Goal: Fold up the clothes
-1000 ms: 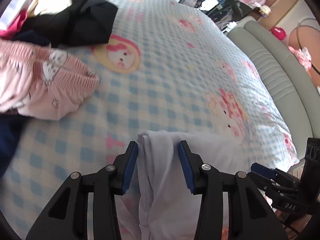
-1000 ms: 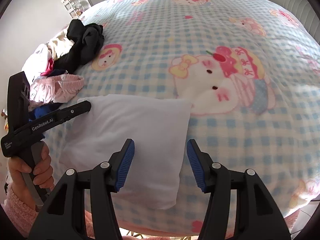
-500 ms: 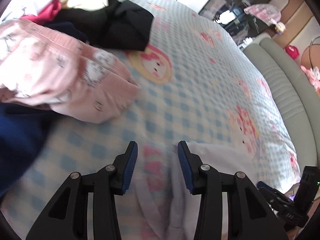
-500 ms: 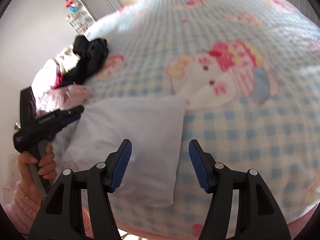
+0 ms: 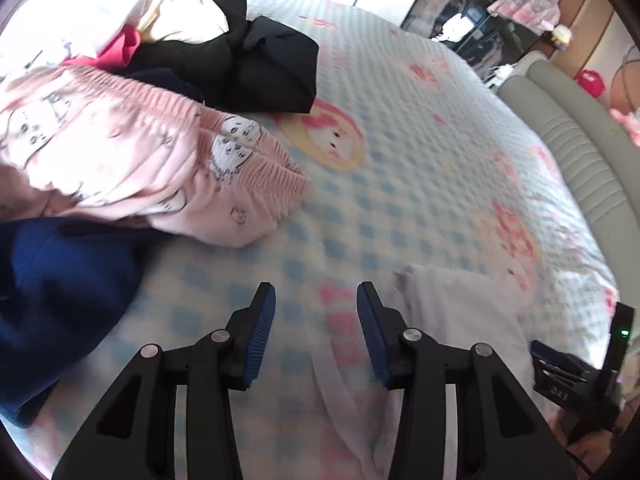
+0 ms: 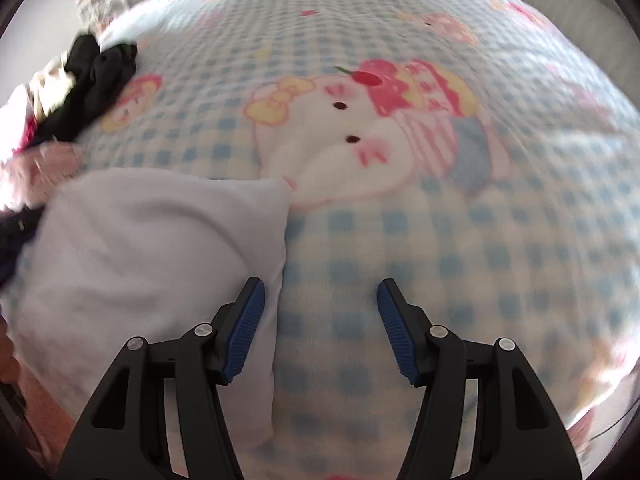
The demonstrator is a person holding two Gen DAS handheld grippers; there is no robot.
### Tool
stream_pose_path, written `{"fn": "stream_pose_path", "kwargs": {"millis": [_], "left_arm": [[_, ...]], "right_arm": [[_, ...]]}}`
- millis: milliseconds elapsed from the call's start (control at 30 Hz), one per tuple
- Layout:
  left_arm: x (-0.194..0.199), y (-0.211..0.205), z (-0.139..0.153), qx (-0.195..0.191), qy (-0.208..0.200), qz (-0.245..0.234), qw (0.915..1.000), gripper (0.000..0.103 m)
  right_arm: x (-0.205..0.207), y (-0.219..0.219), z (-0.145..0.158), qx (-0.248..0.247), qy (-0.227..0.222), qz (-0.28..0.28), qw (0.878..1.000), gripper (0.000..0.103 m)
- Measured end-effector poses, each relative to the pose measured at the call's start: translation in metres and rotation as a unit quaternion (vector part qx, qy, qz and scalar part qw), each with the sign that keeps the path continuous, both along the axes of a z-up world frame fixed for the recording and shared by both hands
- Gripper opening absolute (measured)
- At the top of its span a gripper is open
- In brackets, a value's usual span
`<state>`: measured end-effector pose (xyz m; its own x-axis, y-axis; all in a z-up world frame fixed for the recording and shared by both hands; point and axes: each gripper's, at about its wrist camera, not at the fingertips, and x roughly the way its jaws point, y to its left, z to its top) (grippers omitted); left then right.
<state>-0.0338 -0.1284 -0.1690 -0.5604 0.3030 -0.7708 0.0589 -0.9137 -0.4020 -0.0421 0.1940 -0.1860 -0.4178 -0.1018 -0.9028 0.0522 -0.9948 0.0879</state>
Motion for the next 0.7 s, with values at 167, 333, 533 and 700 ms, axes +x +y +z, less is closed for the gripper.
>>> {"fn": "stream_pose_path", "kwargs": {"millis": [167, 333, 533, 700], "left_arm": [[0.024, 0.003, 0.007, 0.125, 0.036, -0.05, 0.9903, 0.046], [0.037, 0.025, -0.006, 0.142, 0.041, -0.062, 0.987, 0.052], [0.048, 0.013, -0.017, 0.033, 0.014, 0.018, 0.9992, 0.052], [0.051, 0.017, -0.005, 0.079, 0.026, -0.022, 0.9963, 0.05]], "right_arm": [[0.026, 0.019, 0.025, -0.111, 0.015, -0.003, 0.994, 0.06], [0.046, 0.003, 0.016, -0.101, -0.008, 0.056, 0.993, 0.06], [0.056, 0.009, 0.013, -0.119, -0.018, 0.059, 0.991, 0.06], [0.063, 0.014, 0.011, -0.134, -0.026, 0.061, 0.989, 0.06]]}}
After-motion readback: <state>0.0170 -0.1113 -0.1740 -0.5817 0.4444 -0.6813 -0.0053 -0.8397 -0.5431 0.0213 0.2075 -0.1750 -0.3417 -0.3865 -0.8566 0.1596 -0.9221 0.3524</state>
